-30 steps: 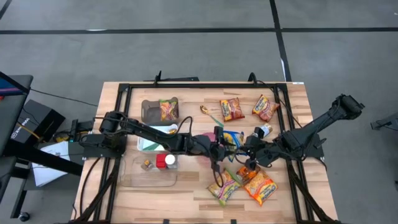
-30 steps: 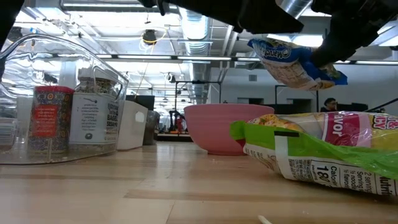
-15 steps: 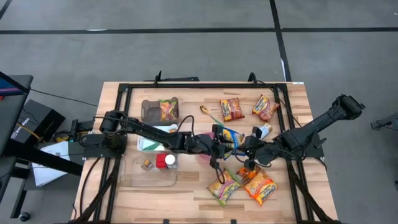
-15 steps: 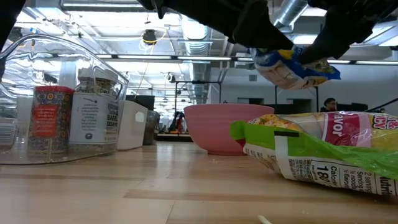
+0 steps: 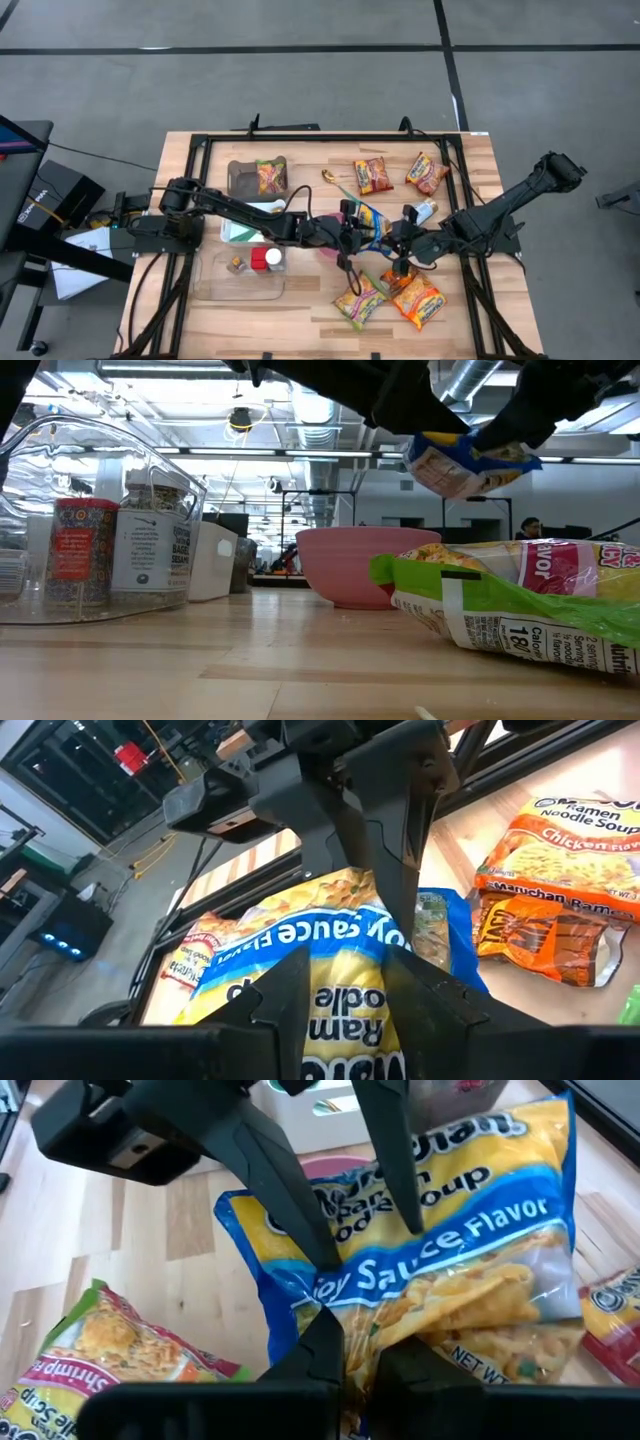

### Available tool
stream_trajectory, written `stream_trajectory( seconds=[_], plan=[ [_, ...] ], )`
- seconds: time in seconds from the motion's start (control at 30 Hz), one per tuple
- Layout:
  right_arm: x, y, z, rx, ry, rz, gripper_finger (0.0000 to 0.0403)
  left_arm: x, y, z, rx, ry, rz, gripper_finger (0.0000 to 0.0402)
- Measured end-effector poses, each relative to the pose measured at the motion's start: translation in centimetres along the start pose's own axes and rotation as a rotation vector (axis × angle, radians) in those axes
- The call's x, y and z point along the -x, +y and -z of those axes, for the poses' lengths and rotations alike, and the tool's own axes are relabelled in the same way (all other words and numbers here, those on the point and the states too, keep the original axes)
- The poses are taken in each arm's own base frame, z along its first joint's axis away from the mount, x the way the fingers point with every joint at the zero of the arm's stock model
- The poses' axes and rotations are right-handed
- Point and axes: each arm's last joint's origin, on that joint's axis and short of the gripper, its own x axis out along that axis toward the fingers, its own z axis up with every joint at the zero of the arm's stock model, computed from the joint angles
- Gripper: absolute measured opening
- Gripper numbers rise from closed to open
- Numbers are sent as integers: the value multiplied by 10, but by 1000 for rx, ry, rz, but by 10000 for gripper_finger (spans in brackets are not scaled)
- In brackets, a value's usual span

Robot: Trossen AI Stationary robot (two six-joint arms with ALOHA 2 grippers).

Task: Pick & Place Food Item
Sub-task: Put the blue noodle pack into the black transparent bin

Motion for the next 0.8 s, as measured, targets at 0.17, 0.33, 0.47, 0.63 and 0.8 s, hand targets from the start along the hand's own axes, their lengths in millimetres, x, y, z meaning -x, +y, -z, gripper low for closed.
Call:
stream_trajectory(
  seconds=[0.17, 0.33, 0.47, 0.63, 0.8],
  plan=[
    [0, 0, -1, 0, -8, -4, 11, 0, 0, 0, 1, -3, 3, 122],
    [0, 1, -2, -3, -17, -7, 11, 0, 0, 0, 5, -8, 13, 118],
    [0, 1, -2, 0, -19, -9, 11, 0, -1, 0, 20, -19, 34, 90],
    [0, 1, -2, 1, -23, -8, 12, -1, -1, 0, 23, -18, 37, 38],
    [0, 1, -2, 12, -23, -11, 12, -1, -1, 0, 25, -22, 37, 4]
  ],
)
